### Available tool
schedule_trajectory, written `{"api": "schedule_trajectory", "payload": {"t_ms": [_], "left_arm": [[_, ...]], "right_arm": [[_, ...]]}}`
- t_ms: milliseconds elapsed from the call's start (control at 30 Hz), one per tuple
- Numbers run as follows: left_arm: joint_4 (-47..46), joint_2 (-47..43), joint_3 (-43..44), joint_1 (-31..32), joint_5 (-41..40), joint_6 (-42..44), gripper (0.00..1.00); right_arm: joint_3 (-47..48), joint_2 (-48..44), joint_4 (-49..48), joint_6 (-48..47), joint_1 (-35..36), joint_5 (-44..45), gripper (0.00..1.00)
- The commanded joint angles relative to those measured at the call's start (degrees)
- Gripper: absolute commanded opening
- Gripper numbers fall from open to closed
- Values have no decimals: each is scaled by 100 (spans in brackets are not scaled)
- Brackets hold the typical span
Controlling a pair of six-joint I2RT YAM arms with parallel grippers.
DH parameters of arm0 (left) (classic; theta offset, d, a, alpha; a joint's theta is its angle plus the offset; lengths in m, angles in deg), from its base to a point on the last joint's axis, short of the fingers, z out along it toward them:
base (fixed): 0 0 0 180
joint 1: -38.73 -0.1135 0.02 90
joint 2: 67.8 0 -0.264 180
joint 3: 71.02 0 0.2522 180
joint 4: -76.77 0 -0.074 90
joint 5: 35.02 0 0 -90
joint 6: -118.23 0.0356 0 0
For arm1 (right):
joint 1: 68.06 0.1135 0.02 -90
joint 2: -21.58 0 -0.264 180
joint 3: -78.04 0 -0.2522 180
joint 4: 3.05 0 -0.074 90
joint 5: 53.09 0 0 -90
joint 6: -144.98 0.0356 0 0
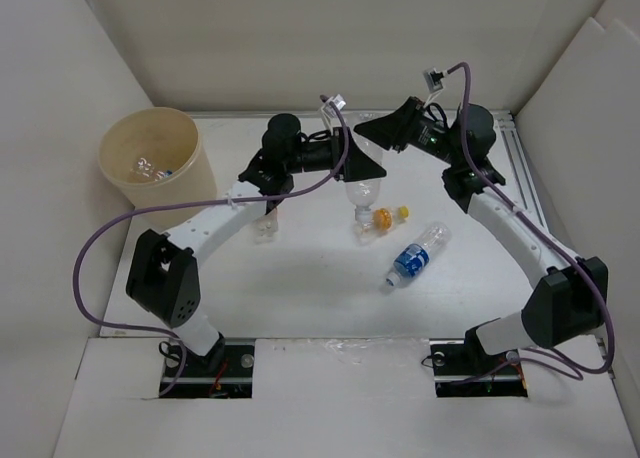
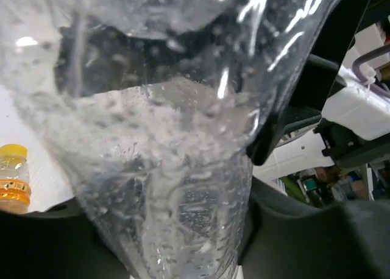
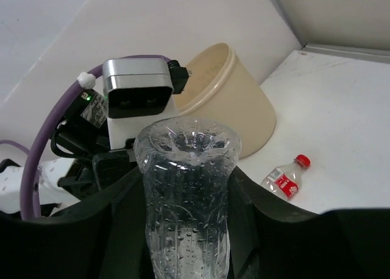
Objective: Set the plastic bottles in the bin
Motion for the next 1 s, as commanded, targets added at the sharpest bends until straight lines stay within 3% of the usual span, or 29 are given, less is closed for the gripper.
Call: {"api": "schedule_trajectory", "payload": {"t_ms": [0,100,133,167,233,367,433,633,667,733,833,867,967], "left_arm": [[-509,-237,254,-9,-408,184,0],[-159,-492,254,-359,-803,237,0],[260,-545,454,-648,-944,299,0],[264,-546,456,-651,-945,386,0],[1158,-738,789,-1168,-1331,562,0],[2704,-949,1518,-2275,-2217,1001,0],[3634,-1011,1921,-2975,-2927,1125,0],[4351,-1398,1828,-4745,-3449,1266,0],[4482,-1520,1688,-5060,-3842,1266,0],[4535,-1608,1547,-5142,-4388,1318,0],[4615,-1609,1415,-5194,-5312,1371,1],[4763,-1470,1414,-5195,-5453,1371,6],[4922,-1311,1414,-5195,-5858,1371,34]], "right_arm": [[-77,-35,-692,538,88,-286,15],[-262,-201,-692,538,-218,-225,100],[-419,-350,-640,538,-628,-172,100],[-499,-421,-639,538,-632,-172,100],[-622,-579,-333,180,-964,-41,100],[-570,-835,1431,-909,-932,881,100],[-570,-835,1636,-1096,-853,1067,100],[-658,-335,1637,-1281,-484,1067,100],[-658,-255,1637,-1282,-370,1067,100],[-352,-53,1811,-1606,87,1198,100],[342,579,2950,-2167,902,2232,100],[727,902,3138,-2169,1071,2463,100],[1404,1396,3726,-2222,1713,3219,100]]}}
